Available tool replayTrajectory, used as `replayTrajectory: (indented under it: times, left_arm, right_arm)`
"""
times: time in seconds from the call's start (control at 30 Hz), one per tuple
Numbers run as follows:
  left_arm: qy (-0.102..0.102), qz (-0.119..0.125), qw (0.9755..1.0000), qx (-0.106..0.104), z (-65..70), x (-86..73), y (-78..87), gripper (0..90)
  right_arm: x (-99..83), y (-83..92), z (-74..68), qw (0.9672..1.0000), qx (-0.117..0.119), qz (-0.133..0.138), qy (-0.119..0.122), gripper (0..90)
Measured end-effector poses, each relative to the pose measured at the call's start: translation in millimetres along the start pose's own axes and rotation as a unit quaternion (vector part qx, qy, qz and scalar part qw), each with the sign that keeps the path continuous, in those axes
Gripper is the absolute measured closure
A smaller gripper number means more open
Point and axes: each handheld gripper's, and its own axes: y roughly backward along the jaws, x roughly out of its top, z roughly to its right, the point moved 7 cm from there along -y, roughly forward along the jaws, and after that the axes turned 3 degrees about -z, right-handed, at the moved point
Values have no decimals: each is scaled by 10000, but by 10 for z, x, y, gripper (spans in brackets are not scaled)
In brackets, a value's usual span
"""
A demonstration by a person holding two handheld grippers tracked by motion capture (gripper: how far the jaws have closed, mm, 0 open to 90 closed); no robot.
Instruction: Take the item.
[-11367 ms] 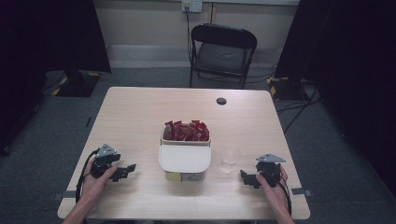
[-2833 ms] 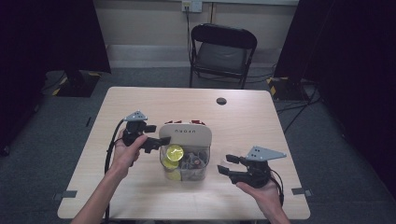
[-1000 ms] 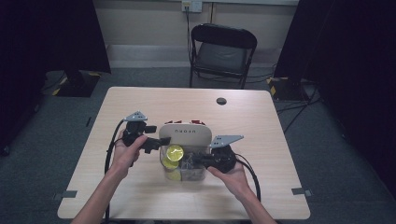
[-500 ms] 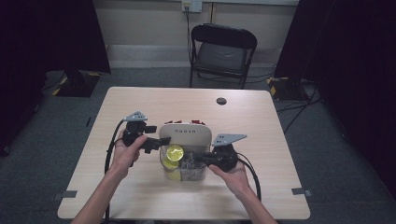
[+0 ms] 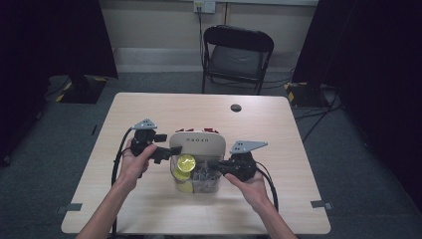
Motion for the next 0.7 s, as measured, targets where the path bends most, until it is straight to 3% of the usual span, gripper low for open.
replayTrajectory:
  times: [0.7]
  left_arm:
    - [-5,-58,10000,6,16,-13,-19,132]
  right_arm:
    - [136,173,-37,9996,16,268,69,900]
